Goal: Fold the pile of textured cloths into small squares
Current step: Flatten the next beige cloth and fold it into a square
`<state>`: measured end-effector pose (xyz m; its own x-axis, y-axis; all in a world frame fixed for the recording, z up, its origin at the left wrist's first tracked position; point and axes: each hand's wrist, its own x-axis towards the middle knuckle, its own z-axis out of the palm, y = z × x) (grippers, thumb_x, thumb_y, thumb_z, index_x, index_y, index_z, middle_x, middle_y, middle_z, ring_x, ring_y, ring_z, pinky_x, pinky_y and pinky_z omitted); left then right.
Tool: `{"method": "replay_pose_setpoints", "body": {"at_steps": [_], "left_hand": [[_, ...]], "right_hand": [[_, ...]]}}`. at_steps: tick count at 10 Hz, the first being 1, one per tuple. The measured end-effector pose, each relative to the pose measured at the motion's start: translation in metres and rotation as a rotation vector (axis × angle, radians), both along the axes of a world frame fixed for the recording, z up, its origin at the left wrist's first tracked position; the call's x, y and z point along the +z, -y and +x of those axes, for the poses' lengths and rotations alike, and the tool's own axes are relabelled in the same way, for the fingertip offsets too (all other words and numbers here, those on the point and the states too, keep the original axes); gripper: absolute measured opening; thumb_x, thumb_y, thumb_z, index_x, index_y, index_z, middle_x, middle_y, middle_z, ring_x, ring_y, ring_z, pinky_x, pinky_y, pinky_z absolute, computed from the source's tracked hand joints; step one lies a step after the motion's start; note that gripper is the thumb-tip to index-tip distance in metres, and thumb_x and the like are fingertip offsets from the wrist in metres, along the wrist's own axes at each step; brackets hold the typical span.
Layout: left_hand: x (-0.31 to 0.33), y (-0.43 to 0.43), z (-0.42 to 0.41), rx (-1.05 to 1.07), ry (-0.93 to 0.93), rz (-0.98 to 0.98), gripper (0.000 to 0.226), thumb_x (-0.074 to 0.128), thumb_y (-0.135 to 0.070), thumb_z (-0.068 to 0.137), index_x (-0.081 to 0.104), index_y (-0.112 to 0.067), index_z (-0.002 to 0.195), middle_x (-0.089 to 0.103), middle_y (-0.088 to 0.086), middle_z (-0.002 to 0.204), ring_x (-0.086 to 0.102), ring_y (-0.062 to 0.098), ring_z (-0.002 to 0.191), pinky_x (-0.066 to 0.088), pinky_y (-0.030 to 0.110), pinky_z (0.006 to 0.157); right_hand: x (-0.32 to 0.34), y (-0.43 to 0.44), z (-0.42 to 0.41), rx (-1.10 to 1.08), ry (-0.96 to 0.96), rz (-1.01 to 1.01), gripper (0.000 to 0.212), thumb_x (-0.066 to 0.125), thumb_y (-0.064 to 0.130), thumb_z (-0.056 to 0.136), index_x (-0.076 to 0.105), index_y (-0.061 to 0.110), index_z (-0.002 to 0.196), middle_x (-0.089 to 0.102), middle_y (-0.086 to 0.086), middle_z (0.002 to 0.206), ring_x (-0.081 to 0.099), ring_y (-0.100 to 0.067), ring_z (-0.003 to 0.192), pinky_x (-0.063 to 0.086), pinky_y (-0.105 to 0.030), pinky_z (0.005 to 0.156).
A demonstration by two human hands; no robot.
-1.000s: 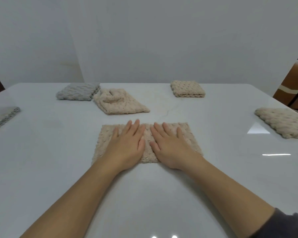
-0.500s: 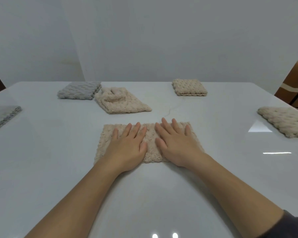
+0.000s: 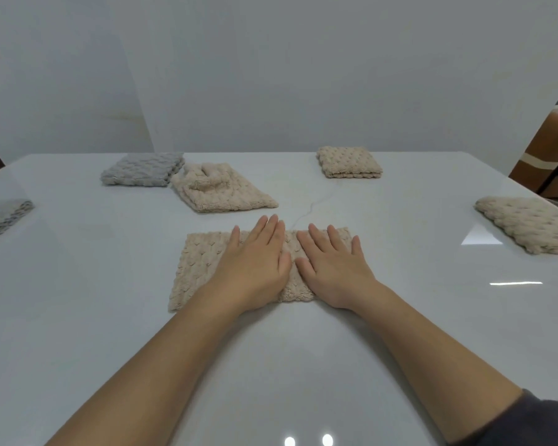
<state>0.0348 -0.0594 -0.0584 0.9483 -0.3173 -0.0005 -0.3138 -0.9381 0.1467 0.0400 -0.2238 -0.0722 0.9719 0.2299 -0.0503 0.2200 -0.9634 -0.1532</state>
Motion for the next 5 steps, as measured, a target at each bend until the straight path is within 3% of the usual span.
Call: {"method": "replay_pose_setpoints", "body": {"at_steps": [5], "left_hand": [[-0.006,-0.023,-0.005,0.054,-0.052,0.047,0.059,0.010,-0.043,0.102,-0.006,-0.021,0.155,-0.013,-0.007,0.162,-0.013,0.007,0.147,-0.007,0.047,0.120]], "right_hand": [[-0.002,0.001,0.001,0.003,0.014,0.007,0.058,0.015,0.046,0.102,0.004,0.028,0.156,-0.005,0.004,0.164,-0.009,-0.024,0.150,-0.004,-0.058,0.117]]}}
